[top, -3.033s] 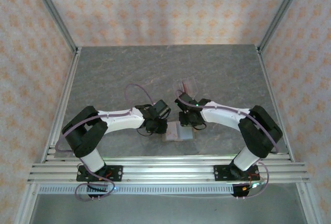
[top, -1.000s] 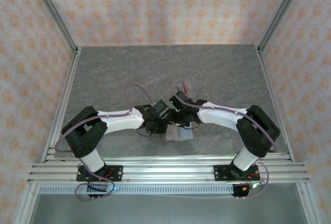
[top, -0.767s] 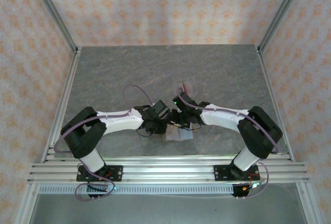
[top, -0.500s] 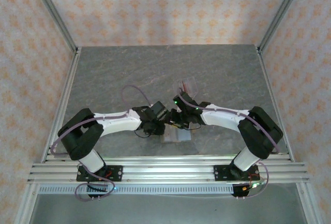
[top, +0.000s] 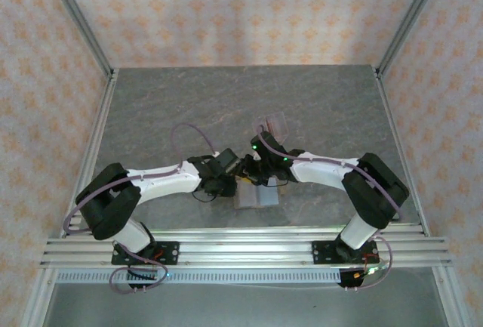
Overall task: Put the credit cards into the card holder
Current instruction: Flip over the card slot in the card holder.
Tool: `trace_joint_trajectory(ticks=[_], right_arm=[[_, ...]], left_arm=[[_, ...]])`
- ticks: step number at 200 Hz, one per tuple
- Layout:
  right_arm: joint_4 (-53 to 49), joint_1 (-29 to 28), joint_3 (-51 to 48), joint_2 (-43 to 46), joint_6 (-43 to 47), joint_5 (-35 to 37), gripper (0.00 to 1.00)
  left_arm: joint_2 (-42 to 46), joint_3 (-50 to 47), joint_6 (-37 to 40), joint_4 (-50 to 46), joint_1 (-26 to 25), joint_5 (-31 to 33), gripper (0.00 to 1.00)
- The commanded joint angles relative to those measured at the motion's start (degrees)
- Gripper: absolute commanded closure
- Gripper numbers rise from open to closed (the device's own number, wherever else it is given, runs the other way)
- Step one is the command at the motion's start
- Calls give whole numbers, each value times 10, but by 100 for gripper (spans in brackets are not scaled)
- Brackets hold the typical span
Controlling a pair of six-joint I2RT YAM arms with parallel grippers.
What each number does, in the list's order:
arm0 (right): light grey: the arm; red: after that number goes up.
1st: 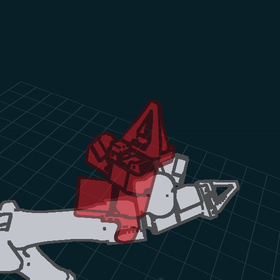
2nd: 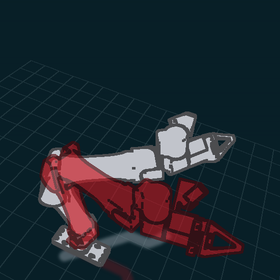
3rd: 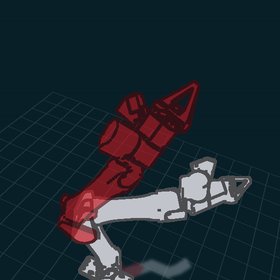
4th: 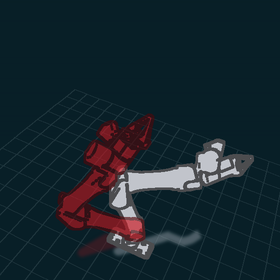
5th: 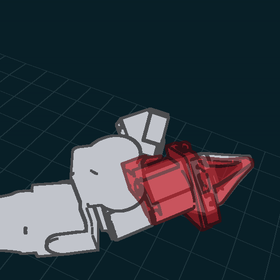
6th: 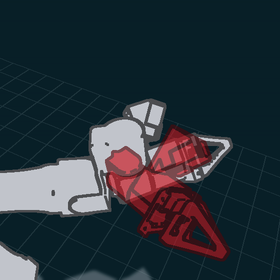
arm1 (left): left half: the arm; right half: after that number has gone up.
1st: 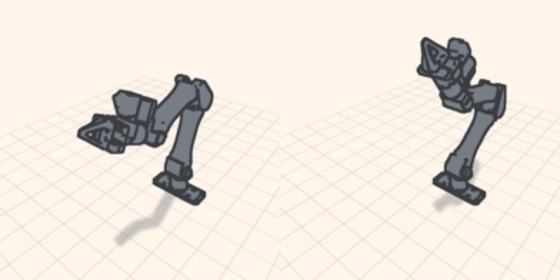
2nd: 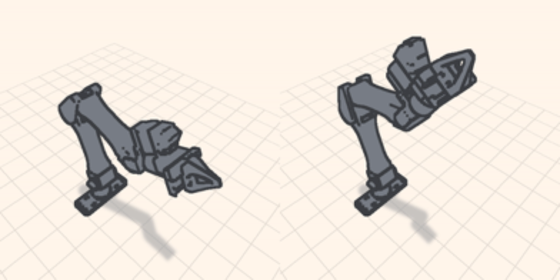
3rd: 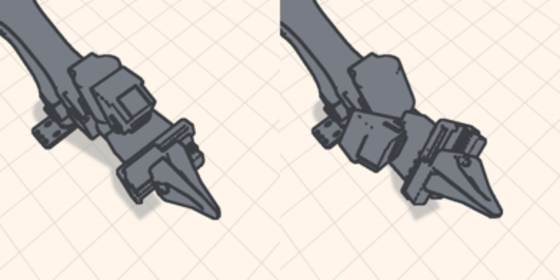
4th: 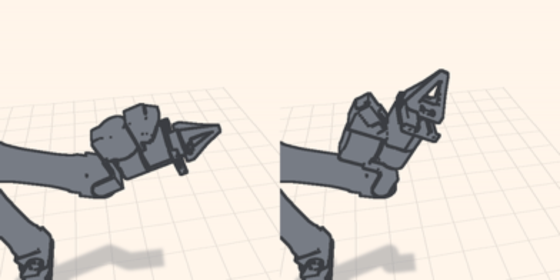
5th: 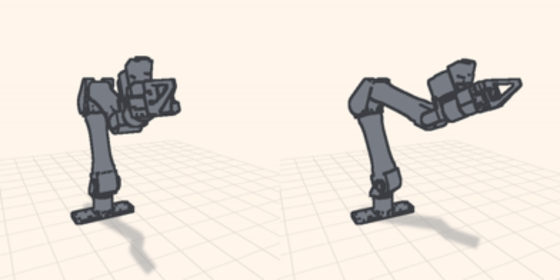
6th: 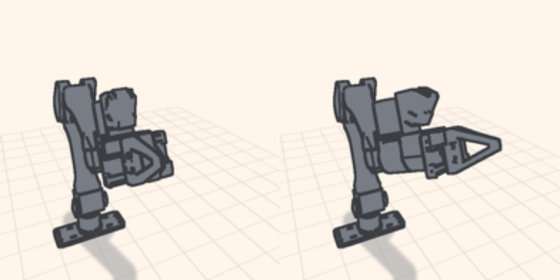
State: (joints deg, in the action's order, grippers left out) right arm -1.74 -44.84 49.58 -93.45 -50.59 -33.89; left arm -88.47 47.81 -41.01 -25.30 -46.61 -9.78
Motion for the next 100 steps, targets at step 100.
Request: trace_joint_trajectory(ticks=[100], right_arm=[[-237,26,140,38,125,157,55]], left_arm=[[178,-73,9,-84,20,43,43]])
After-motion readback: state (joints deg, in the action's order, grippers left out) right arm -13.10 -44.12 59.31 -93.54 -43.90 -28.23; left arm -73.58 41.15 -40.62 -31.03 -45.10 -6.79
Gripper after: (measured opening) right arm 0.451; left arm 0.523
